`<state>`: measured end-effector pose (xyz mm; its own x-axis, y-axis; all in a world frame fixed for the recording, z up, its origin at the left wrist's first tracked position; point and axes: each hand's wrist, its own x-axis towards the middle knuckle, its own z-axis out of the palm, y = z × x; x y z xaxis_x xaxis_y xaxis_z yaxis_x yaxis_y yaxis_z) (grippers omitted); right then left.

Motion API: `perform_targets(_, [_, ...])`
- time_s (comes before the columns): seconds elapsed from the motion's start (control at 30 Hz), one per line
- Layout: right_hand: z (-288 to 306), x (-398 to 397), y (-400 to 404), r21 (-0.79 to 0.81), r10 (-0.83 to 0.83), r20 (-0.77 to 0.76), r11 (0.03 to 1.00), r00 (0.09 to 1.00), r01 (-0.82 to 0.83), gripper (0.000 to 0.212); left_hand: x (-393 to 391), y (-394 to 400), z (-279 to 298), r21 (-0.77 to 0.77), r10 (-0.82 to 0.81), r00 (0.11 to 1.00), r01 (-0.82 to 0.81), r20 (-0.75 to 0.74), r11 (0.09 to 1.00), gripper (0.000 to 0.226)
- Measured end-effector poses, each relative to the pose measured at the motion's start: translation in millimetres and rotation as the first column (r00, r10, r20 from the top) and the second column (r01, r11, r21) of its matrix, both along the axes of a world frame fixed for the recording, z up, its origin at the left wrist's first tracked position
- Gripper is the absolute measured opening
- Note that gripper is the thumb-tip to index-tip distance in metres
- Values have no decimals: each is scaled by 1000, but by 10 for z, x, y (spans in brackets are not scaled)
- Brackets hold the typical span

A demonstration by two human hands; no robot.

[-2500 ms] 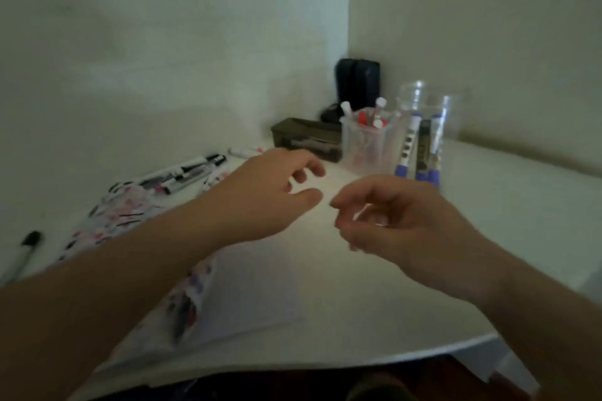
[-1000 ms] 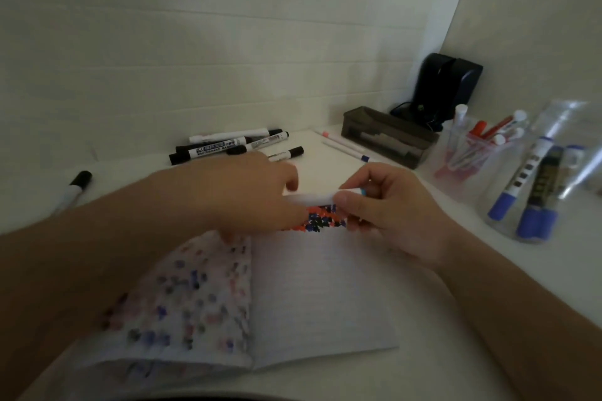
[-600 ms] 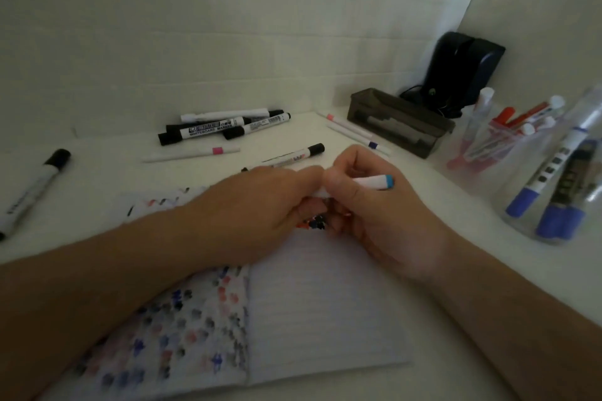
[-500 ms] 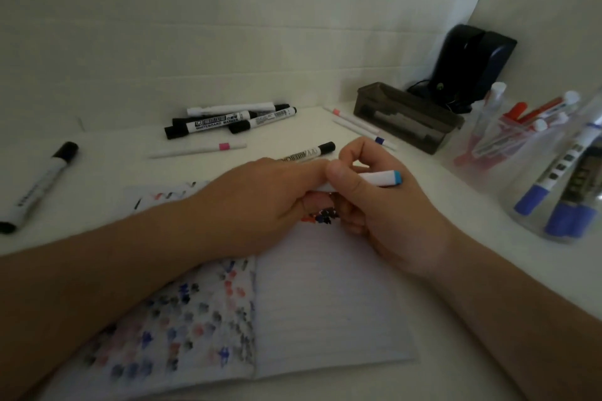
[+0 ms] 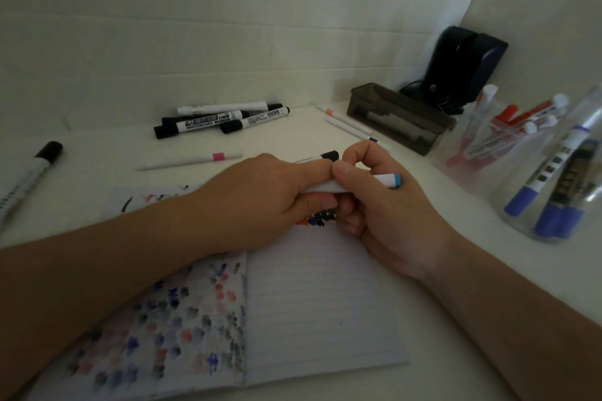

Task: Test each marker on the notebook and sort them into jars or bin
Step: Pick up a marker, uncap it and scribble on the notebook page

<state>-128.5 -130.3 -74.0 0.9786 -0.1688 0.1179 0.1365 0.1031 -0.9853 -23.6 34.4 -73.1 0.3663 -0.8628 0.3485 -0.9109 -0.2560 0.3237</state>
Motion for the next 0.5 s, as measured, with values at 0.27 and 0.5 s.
perform_targets(0.27, [22, -3, -11, 2, 75, -29, 997, 997, -75, 16, -29, 204, 0, -84, -83, 976, 68, -200, 994, 72])
perform_targets(0.5, [17, -43, -22, -86, 50, 52, 995, 997, -45, 12, 62, 164, -26, -176, 44, 962, -94, -271, 980, 45])
